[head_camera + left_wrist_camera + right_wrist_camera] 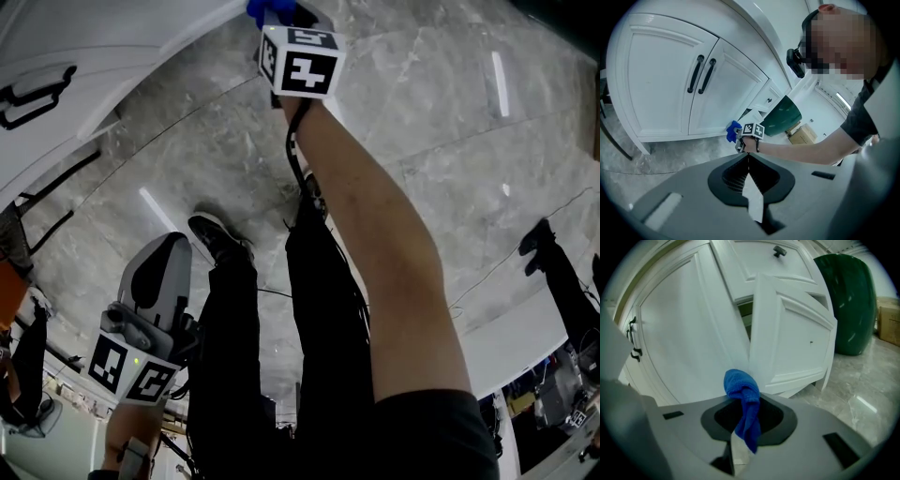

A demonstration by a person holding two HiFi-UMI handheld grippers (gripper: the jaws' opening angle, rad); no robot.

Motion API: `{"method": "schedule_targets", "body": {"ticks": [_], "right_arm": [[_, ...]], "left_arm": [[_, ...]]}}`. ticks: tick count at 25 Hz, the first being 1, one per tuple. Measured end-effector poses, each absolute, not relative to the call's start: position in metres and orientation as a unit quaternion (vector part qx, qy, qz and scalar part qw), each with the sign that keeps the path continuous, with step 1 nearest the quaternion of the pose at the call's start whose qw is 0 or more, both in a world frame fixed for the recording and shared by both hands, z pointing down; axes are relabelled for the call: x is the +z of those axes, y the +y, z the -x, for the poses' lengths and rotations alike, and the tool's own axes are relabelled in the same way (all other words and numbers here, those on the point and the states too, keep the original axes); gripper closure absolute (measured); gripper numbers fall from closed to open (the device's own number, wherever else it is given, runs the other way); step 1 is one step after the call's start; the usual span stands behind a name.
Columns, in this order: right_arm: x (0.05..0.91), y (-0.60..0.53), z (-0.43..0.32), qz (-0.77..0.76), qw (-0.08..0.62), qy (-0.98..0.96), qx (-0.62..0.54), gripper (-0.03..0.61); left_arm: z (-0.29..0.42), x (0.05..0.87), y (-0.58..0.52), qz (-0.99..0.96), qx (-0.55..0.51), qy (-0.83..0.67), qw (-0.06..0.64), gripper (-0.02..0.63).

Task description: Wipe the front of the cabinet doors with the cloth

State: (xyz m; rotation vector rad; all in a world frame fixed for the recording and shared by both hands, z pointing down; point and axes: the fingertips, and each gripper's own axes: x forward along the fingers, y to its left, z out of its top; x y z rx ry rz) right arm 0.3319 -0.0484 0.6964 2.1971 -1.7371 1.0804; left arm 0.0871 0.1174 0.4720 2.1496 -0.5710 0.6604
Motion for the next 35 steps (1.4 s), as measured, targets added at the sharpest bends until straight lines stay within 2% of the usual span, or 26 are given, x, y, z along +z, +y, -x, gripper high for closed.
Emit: {"method": "schedule_targets", "body": {"ticks": [5, 10, 13, 16, 21, 31, 35], "right_arm": [[0.679, -0.03, -0.333, -0.732, 0.078, -0.562, 0.378, 0.509], [0.625, 0.001, -0.281, -0.692, 0.097, -0.595, 0.397, 0.509], [0.578, 0.02, -0.247, -0.662, 0.103, -0.625, 0.401, 0.509], [0.52, 0.023, -0.215, -0.628, 0.107, -0.67, 0.381, 0.509], [0.399, 0.043, -0.168, -0.597, 0.101, -0.714, 0.351, 0.509], [0.171, 0.044, -0.13, -0.601, 0.065, -0.755, 0.255, 0.509], [0.089, 0.047, -0.117, -0.595, 0.055, -0.774, 0.212, 0.509]], "left_arm": [[-0.085, 0.457, 0.113, -0.851, 0.258, -0.237, 0.391, 0.614], [-0.076, 0.407, 0.107, -0.861, 0.232, -0.253, 0.374, 0.614], [-0.07, 0.369, 0.103, -0.875, 0.226, -0.26, 0.341, 0.614], [-0.057, 0.331, 0.091, -0.884, 0.219, -0.273, 0.31, 0.614], [-0.013, 0.264, 0.07, -0.884, 0.21, -0.295, 0.295, 0.614], [0.072, 0.127, 0.047, -0.878, 0.177, -0.385, 0.222, 0.614], [0.107, 0.079, 0.04, -0.859, 0.16, -0.431, 0.225, 0.614]]}}
